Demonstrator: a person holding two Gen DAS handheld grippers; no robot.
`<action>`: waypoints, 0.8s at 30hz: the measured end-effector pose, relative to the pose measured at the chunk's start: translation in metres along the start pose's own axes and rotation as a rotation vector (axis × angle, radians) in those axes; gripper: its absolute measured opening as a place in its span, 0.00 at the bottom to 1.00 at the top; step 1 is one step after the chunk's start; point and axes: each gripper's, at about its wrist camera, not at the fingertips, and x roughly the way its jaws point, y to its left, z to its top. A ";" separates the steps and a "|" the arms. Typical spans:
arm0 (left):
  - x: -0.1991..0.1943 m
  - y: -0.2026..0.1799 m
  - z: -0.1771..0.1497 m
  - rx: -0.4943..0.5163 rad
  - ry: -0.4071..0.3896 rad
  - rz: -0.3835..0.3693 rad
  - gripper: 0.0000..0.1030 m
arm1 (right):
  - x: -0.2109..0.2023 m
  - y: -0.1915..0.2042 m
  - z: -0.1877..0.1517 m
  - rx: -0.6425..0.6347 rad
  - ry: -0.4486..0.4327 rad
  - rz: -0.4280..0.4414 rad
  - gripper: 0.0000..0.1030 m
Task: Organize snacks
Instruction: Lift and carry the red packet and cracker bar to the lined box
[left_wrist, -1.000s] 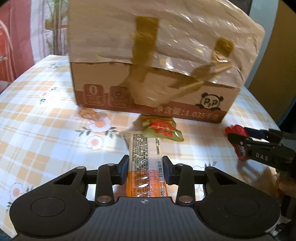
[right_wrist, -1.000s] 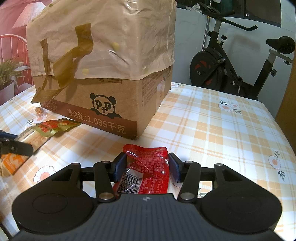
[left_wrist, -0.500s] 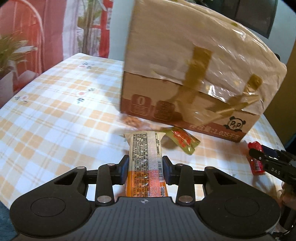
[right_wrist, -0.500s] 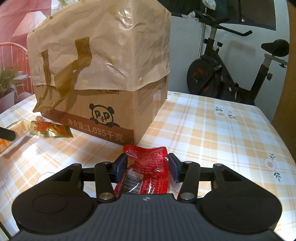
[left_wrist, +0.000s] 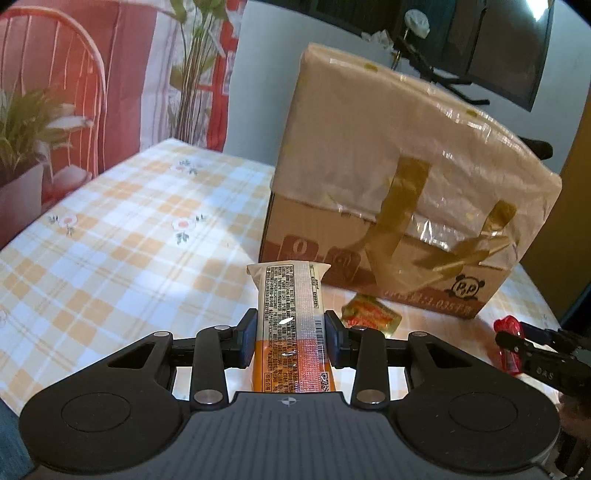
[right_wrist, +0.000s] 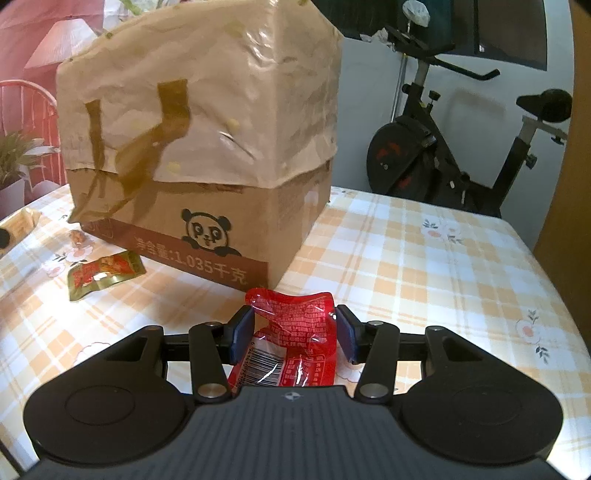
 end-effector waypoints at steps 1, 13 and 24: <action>-0.001 -0.001 0.001 0.004 -0.007 -0.003 0.38 | -0.003 0.002 0.001 -0.005 -0.005 0.004 0.49; -0.035 -0.015 0.043 0.097 -0.225 -0.042 0.38 | -0.070 0.026 0.058 -0.028 -0.239 0.078 0.49; -0.045 -0.047 0.124 0.188 -0.336 -0.146 0.38 | -0.081 0.039 0.148 -0.028 -0.391 0.158 0.49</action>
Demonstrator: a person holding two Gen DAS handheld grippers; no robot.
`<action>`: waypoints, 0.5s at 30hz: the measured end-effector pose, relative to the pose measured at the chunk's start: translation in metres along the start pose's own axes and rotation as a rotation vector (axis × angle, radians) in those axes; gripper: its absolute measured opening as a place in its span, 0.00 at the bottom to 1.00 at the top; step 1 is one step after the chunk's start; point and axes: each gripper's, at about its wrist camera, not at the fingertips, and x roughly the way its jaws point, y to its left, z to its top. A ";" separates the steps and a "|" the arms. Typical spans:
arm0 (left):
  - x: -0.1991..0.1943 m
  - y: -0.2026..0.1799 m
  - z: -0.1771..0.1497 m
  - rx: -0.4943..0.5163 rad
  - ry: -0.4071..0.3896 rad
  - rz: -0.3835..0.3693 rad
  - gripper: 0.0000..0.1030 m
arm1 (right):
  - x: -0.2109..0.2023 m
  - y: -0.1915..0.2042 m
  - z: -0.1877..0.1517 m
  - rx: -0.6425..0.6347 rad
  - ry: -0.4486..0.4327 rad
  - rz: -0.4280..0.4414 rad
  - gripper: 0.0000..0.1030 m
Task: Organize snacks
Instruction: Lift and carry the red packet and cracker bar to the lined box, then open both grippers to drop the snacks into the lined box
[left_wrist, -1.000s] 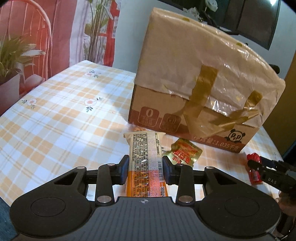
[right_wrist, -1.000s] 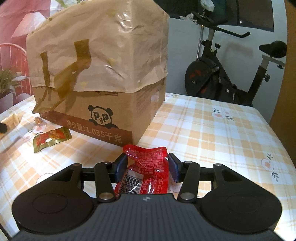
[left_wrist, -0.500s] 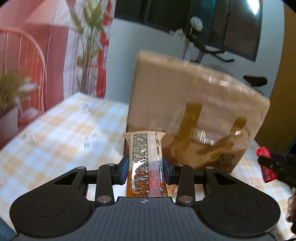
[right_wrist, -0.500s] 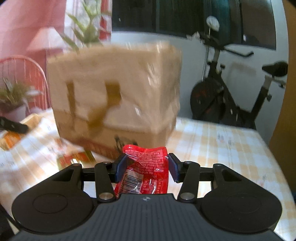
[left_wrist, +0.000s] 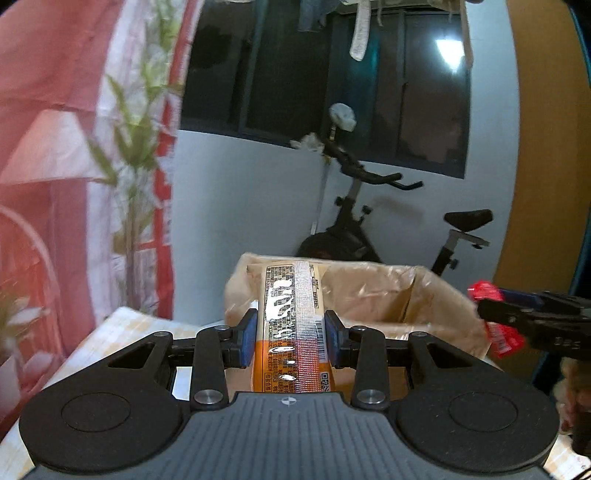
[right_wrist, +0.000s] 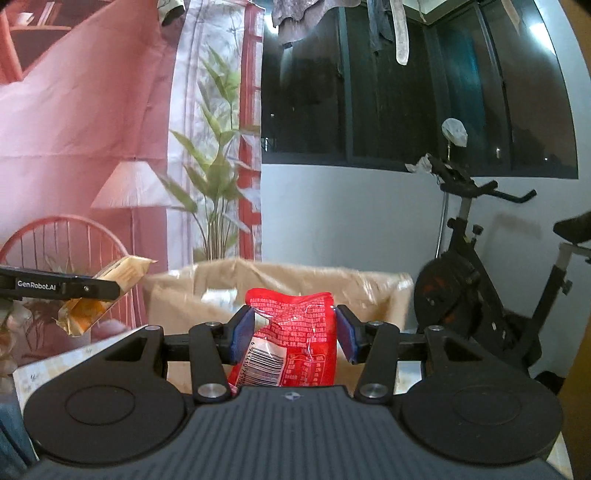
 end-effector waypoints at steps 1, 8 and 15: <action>0.007 -0.002 0.005 0.002 0.007 -0.015 0.38 | 0.007 0.000 0.006 0.000 0.002 0.000 0.49; 0.073 -0.009 0.029 -0.007 0.070 -0.086 0.38 | 0.069 -0.001 0.031 -0.001 0.094 -0.039 0.49; 0.123 -0.029 0.029 0.021 0.115 -0.151 0.39 | 0.111 -0.003 0.031 -0.026 0.180 -0.087 0.49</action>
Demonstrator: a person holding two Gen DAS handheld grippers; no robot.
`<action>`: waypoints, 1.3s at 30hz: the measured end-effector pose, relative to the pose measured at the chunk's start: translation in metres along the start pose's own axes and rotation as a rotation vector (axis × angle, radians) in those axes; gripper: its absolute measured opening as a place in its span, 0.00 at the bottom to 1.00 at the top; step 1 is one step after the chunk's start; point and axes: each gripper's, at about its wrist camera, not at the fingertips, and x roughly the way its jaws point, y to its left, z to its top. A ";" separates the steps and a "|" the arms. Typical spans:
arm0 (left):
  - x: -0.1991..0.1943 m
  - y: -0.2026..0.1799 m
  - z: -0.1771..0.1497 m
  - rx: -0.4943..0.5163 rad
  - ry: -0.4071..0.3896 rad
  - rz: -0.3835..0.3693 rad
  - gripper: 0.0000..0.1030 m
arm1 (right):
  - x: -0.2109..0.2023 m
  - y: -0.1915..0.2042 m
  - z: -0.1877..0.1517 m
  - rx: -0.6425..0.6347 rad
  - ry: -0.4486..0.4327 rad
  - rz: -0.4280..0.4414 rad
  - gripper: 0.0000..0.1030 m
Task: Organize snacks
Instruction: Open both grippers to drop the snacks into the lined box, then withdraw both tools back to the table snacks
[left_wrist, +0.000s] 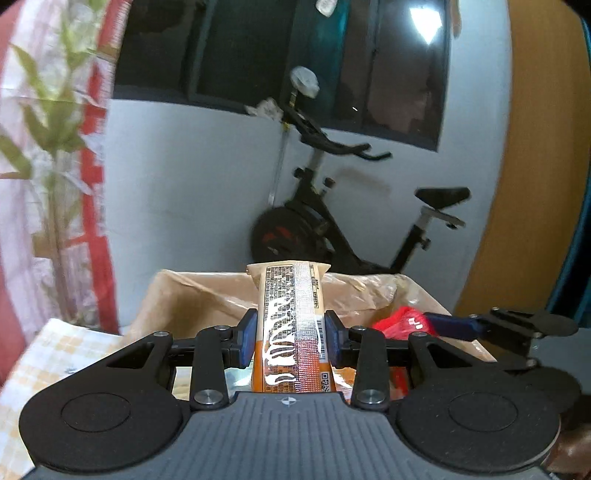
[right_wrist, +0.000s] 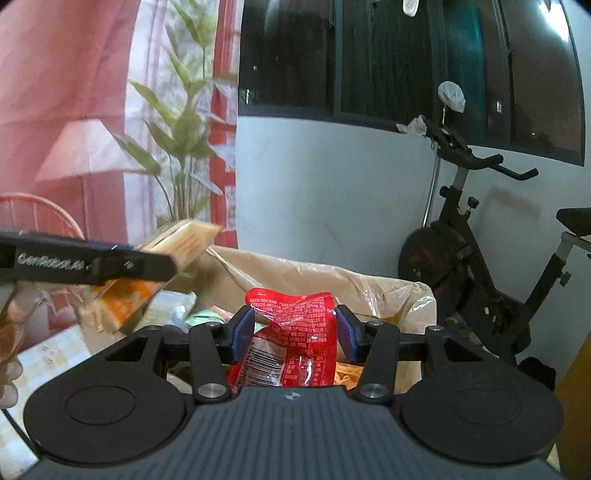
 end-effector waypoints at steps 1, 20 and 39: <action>0.004 -0.001 0.000 0.004 0.005 -0.013 0.44 | 0.005 0.001 -0.001 -0.006 0.009 -0.009 0.49; -0.069 0.037 -0.018 0.025 -0.050 0.112 0.69 | -0.037 0.001 -0.026 0.108 -0.014 -0.020 0.56; -0.117 0.086 -0.097 -0.001 0.082 0.198 0.68 | -0.086 0.054 -0.075 0.133 -0.102 0.022 0.56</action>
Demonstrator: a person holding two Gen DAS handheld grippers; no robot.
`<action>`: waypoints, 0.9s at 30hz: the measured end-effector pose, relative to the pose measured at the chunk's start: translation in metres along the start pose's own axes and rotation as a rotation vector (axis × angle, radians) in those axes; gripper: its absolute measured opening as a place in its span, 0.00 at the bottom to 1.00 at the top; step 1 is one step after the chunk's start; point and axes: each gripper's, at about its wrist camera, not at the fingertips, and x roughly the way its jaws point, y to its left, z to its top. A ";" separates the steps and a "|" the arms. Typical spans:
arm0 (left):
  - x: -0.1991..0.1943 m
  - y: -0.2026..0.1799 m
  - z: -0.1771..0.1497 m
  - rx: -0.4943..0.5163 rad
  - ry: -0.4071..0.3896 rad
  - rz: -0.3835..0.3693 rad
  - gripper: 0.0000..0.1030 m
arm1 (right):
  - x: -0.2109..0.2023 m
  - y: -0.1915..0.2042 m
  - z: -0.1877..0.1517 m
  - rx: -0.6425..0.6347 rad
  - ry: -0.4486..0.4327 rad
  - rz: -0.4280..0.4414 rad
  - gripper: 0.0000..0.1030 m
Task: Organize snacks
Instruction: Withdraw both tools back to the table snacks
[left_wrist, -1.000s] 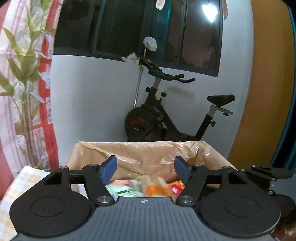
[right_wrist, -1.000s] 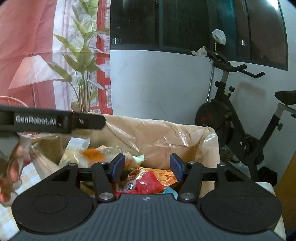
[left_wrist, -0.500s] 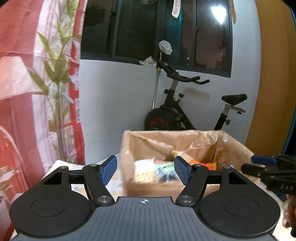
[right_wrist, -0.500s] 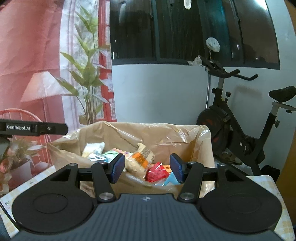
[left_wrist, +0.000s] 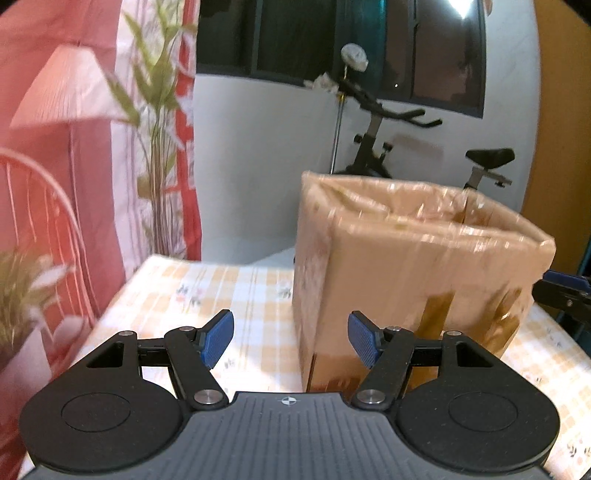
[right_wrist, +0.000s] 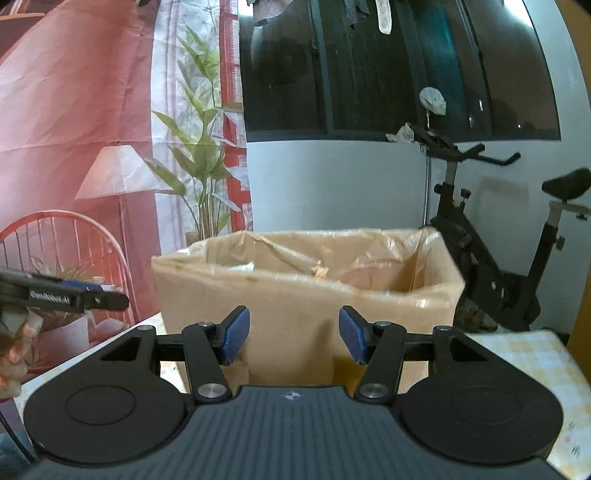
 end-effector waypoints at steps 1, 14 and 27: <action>0.002 0.002 -0.004 -0.004 0.009 0.000 0.68 | -0.001 0.001 -0.004 0.008 0.006 0.002 0.56; 0.021 -0.002 -0.048 0.024 0.059 -0.039 0.68 | 0.013 0.003 -0.064 0.110 0.205 -0.001 0.56; 0.032 -0.005 -0.085 0.002 0.067 -0.013 0.68 | 0.068 0.017 -0.103 0.127 0.499 0.031 0.56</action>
